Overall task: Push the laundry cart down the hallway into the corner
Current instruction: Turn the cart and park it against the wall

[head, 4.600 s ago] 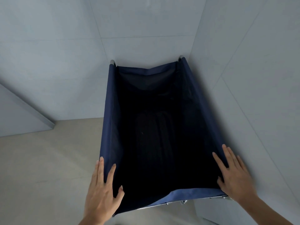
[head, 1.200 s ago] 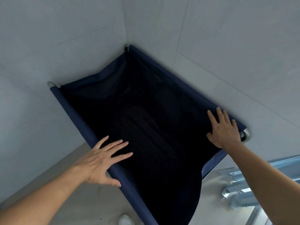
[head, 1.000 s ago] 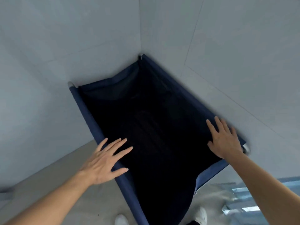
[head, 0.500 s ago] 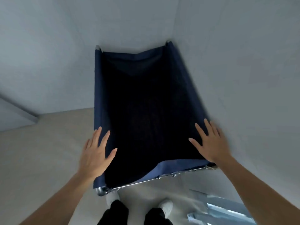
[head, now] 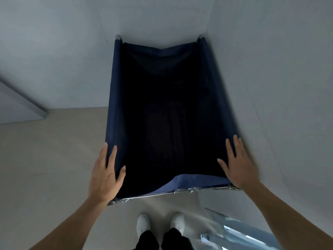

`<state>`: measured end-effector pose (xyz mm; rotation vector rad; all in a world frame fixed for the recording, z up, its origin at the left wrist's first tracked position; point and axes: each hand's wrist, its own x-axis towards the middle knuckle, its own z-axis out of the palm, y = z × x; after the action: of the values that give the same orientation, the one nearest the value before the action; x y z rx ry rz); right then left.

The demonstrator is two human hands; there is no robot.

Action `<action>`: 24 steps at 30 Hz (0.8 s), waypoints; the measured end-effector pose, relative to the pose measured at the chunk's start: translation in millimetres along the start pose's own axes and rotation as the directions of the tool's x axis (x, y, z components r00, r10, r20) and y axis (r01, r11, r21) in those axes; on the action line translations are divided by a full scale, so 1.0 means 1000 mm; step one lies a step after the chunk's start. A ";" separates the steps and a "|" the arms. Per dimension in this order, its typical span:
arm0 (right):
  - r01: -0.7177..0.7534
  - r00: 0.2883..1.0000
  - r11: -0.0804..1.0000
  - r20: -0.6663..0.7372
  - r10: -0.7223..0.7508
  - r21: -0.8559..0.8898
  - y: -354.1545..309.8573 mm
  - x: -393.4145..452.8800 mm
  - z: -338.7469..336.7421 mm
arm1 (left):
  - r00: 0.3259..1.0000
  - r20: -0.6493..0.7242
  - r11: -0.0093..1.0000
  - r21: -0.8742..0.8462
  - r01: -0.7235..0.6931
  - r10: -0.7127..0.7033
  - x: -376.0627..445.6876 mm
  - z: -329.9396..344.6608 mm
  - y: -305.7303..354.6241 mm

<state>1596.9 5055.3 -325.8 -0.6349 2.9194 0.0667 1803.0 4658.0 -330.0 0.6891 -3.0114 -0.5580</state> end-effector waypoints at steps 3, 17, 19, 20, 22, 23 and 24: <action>0.030 0.993 0.999 -0.117 -0.032 -0.021 0.002 0.000 0.020 | 1.000 -0.027 0.999 -0.046 0.006 -0.007 0.001 0.002 -0.002; 0.096 0.970 0.995 -0.227 -0.091 0.012 0.011 0.014 0.030 | 0.998 -0.053 1.000 -0.020 0.013 -0.014 0.037 0.006 -0.009; 0.106 0.969 0.994 -0.228 -0.097 0.027 0.012 0.014 0.030 | 0.999 -0.033 1.000 -0.001 0.001 -0.001 0.036 0.006 -0.009; 0.107 0.970 0.994 -0.224 -0.096 0.038 0.012 0.013 0.030 | 1.000 -0.022 1.000 0.010 -0.005 0.005 0.036 0.005 -0.009; 0.109 0.968 0.993 -0.232 -0.093 0.055 0.013 0.010 0.029 | 1.000 -0.019 1.000 0.031 0.001 0.000 0.029 0.003 -0.008; 0.109 0.965 0.993 -0.244 -0.093 0.055 0.013 0.007 0.030 | 0.999 -0.042 0.999 0.037 0.008 -0.007 0.024 0.003 -0.008; 0.110 0.963 0.993 -0.254 -0.094 0.050 0.014 0.004 0.031 | 0.997 -0.070 0.999 0.042 0.011 -0.008 0.015 0.003 -0.008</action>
<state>1592.2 5068.5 -356.9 -0.8394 3.1066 -0.1284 1792.5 4646.1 -336.7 0.7106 -2.9644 -0.4608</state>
